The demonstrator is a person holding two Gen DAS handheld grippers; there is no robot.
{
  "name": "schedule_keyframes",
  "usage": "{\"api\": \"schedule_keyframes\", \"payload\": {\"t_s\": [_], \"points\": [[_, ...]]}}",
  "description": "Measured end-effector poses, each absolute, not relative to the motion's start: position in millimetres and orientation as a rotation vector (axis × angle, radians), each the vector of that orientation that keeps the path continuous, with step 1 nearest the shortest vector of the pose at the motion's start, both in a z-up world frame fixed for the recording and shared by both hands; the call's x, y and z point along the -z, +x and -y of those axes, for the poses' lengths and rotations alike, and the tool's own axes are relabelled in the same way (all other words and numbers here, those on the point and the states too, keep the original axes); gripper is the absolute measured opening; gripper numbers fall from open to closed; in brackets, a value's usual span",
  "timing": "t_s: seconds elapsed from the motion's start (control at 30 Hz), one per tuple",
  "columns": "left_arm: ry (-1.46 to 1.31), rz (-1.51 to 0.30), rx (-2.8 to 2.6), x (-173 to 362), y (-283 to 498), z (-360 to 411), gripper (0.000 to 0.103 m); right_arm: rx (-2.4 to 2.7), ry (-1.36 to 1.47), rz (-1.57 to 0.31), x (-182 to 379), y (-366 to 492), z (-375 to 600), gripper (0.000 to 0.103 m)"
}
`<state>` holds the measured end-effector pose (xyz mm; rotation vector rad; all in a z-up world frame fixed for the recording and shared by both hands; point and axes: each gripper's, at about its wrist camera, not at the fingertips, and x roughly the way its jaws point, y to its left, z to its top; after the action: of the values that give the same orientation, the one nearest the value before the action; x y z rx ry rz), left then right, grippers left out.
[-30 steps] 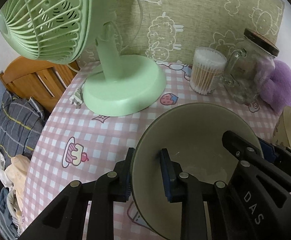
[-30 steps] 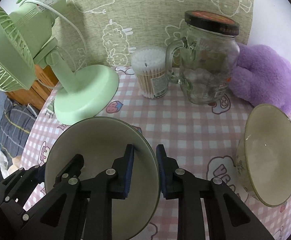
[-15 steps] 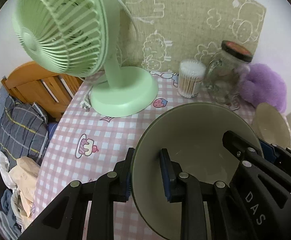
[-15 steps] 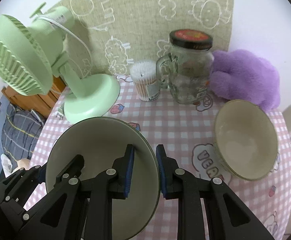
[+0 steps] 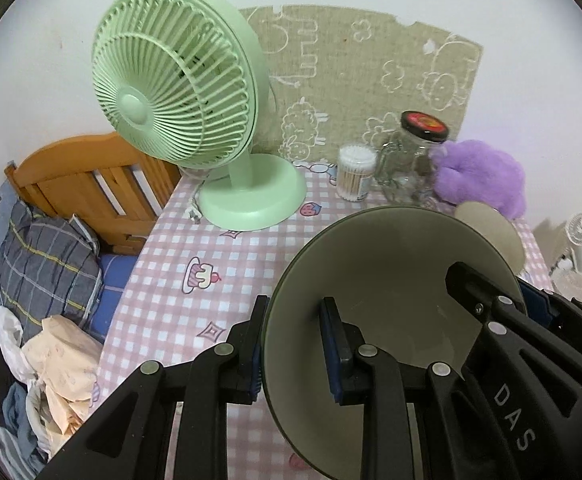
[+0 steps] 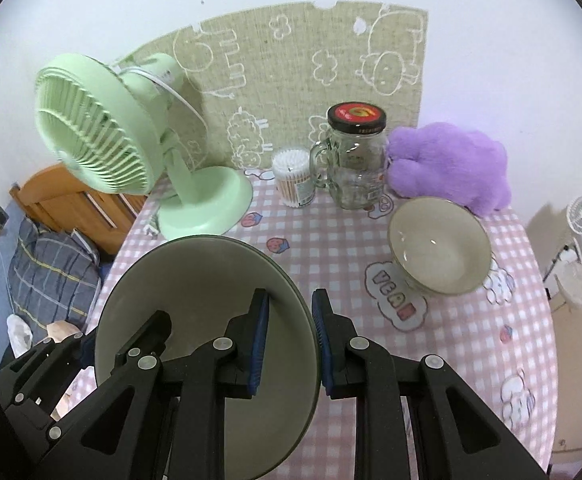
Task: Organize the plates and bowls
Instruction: 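Carry the cream bowl with both grippers toward the plate stack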
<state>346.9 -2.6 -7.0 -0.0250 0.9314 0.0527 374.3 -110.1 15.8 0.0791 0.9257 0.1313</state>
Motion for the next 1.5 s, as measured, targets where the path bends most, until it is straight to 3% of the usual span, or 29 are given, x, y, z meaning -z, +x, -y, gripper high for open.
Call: {"api": "schedule_keyframes", "payload": {"t_s": [0.57,1.5], "points": [[-0.037,-0.916,0.047,-10.5,238.6,-17.8,0.023,-0.036,0.065,-0.903,-43.6,255.0,92.0,0.025],[0.009,-0.966,0.146,44.7,137.7,-19.7,0.024,0.034,0.089,-0.966,9.8,131.7,88.2,0.025]]}}
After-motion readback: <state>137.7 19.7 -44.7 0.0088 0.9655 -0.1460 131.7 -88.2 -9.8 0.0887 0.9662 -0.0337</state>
